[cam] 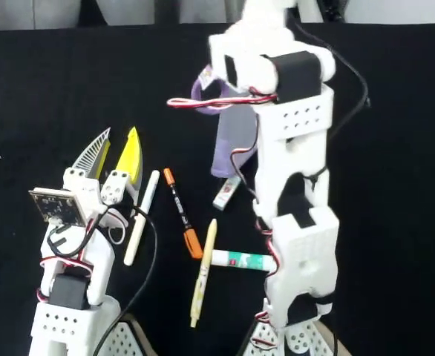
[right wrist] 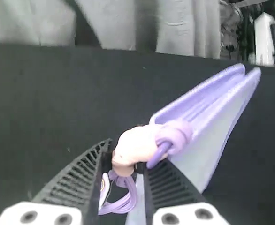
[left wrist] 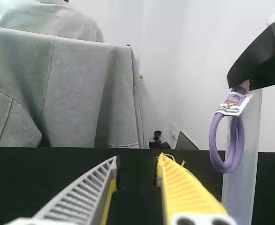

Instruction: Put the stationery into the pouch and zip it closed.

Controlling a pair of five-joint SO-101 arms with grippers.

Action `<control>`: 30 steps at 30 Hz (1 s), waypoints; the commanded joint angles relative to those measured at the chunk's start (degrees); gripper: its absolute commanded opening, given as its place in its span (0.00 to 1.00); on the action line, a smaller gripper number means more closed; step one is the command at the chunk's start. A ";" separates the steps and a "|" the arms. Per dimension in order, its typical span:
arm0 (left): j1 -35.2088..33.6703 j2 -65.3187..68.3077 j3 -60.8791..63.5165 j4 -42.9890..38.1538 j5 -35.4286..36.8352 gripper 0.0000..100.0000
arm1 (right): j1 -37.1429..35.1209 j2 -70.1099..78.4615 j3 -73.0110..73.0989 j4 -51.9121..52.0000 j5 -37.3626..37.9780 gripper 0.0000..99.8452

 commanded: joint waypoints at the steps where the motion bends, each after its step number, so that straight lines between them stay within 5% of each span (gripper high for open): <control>1: -0.04 0.09 -0.40 -0.88 -0.18 0.15 | -1.14 -7.87 8.66 1.76 9.85 0.01; 10: -0.04 0.09 -0.40 -0.88 -0.18 0.15 | -6.59 -27.47 44.70 1.76 30.95 0.01; 30: 6.02 0.09 1.54 -0.88 -0.53 0.15 | -3.69 -37.41 57.71 1.93 47.30 0.01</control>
